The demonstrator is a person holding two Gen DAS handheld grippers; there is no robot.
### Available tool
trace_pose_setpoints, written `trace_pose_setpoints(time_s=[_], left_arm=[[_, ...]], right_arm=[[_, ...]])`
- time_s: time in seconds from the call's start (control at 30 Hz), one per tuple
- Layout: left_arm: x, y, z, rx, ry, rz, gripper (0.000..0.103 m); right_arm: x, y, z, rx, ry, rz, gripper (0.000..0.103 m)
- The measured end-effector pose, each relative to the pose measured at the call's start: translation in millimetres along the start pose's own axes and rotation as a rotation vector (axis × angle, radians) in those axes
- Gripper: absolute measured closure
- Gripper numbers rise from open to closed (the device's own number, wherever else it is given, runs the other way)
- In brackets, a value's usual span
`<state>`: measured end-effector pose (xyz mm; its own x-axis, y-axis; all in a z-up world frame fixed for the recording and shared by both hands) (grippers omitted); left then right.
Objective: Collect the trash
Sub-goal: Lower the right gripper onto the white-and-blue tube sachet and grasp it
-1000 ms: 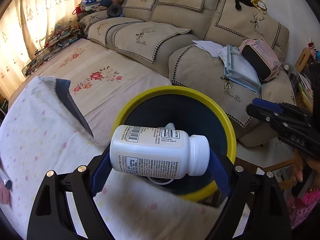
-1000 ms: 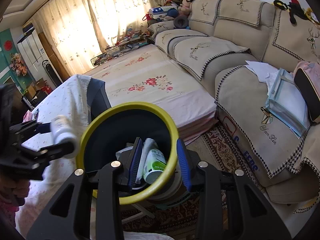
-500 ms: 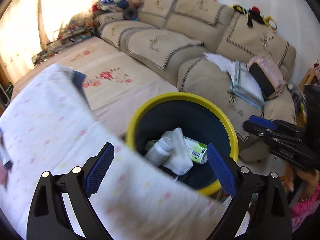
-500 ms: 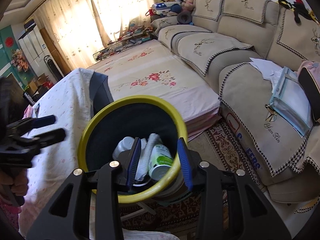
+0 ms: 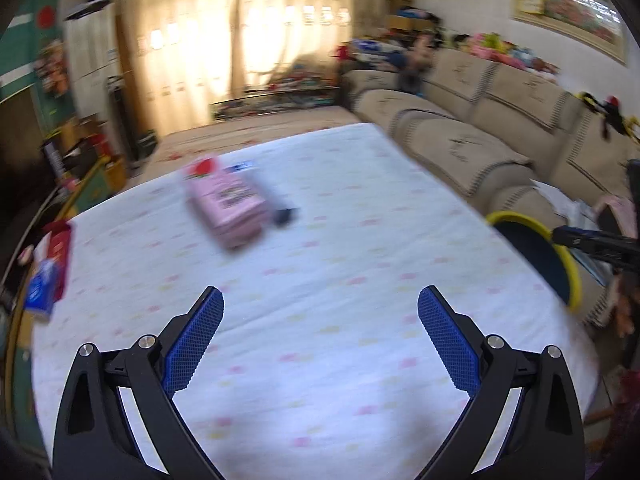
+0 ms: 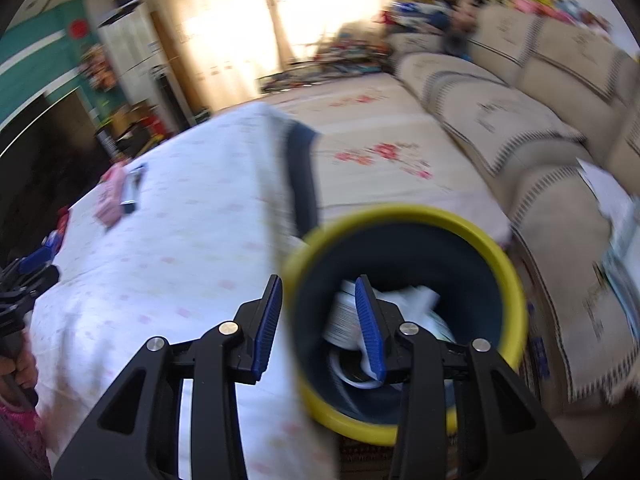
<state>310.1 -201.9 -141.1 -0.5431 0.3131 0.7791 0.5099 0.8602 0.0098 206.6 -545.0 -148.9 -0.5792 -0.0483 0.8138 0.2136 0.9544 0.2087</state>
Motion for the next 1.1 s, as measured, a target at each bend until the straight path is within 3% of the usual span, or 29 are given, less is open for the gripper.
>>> trace_pose_setpoints(time_s=[0.13, 0.23, 0.57, 0.83, 1.1], left_arm=[[-4, 73, 17, 0.128, -0.010, -0.096, 0.007], [-9, 106, 27, 0.222, -0.012, -0.085, 0.007], [-18, 145, 44, 0.408, 0.004, -0.068, 0.007], [-22, 147, 42, 0.420, 0.005, -0.093, 0.007], [-22, 142, 42, 0.415, 0.010, -0.086, 0.007]], right_arm=[[-19, 62, -29, 0.094, 0.023, -0.065, 0.067], [-37, 110, -46, 0.172, 0.058, -0.096, 0.067], [-124, 228, -111, 0.287, 0.177, -0.178, 0.067], [-185, 253, -135, 0.291, 0.248, -0.154, 0.070], [-176, 262, -150, 0.290, 0.202, -0.181, 0.070]])
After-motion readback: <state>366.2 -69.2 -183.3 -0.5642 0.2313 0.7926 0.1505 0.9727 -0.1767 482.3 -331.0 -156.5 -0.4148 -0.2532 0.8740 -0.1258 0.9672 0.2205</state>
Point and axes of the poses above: each gripper's, at about its wrist camera, not at the fingertips, and x roughly against the way its jaws point, y to its left, z to its underside, the point moved 10 cm from there along -x, roughly the way its jaws point, and after that the axes turned 8 degrees about y, right-handed, at the moved point
